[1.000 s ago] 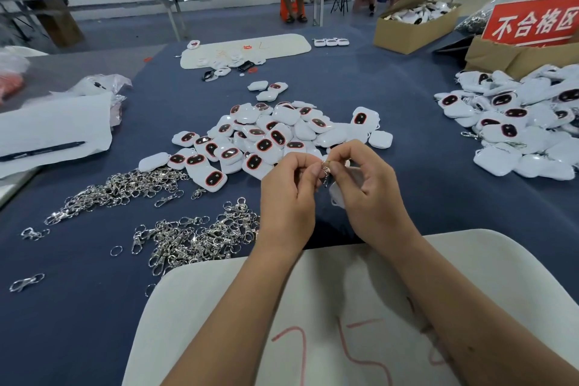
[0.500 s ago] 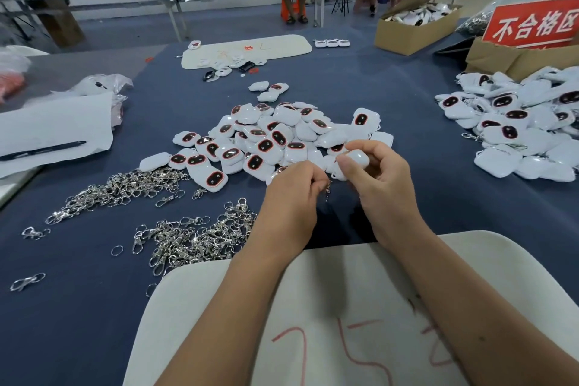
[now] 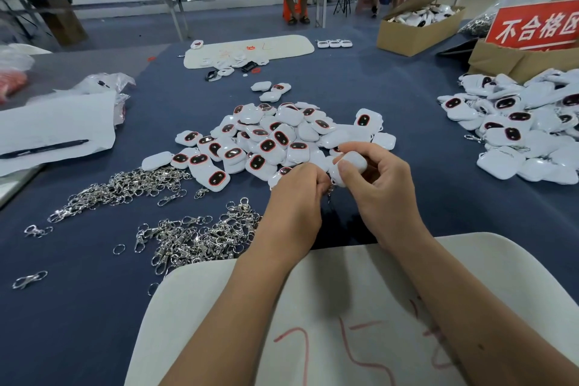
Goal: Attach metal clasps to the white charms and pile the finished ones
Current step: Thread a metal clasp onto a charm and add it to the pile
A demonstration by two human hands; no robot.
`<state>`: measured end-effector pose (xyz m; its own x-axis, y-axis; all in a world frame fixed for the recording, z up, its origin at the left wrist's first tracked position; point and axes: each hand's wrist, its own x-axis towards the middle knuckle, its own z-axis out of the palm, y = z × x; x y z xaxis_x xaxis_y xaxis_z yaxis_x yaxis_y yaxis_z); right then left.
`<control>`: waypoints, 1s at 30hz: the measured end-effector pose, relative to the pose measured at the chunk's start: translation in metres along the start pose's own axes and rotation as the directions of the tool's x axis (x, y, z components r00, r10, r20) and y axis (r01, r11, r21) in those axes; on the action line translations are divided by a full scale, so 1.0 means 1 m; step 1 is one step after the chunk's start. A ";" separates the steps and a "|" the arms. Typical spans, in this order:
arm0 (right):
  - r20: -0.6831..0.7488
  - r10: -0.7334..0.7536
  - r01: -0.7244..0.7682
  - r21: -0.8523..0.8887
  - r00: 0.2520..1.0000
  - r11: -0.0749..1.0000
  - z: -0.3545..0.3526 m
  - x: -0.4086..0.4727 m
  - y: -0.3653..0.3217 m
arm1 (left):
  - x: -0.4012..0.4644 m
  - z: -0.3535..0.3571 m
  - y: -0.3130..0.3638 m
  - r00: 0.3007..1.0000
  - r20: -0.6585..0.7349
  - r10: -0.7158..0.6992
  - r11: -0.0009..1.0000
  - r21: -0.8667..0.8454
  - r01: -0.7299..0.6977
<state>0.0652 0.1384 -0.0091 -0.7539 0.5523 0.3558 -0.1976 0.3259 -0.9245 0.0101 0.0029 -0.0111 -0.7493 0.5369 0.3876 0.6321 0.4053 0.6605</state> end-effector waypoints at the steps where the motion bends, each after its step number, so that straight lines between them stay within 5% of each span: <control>1: -0.002 0.000 0.000 -0.005 1.000 1.000 0.000 0.000 0.000 | -0.001 0.000 0.001 1.000 0.001 -0.006 1.000 0.005 0.006; 17: -0.061 -0.015 0.013 -0.045 0.998 0.999 0.002 -0.002 0.002 | -0.002 -0.001 0.021 0.998 0.042 -0.052 0.963 0.267 0.039; 30: -0.070 0.059 -0.055 0.059 0.996 0.997 0.001 -0.001 0.003 | -0.001 -0.003 0.016 0.999 -0.030 -0.043 0.999 -0.024 0.042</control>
<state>0.0651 0.1377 -0.0121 -0.7184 0.6232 0.3091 -0.1925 0.2489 -0.9492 0.0201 0.0065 0.0008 -0.7810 0.4971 0.3780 0.5952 0.4093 0.6915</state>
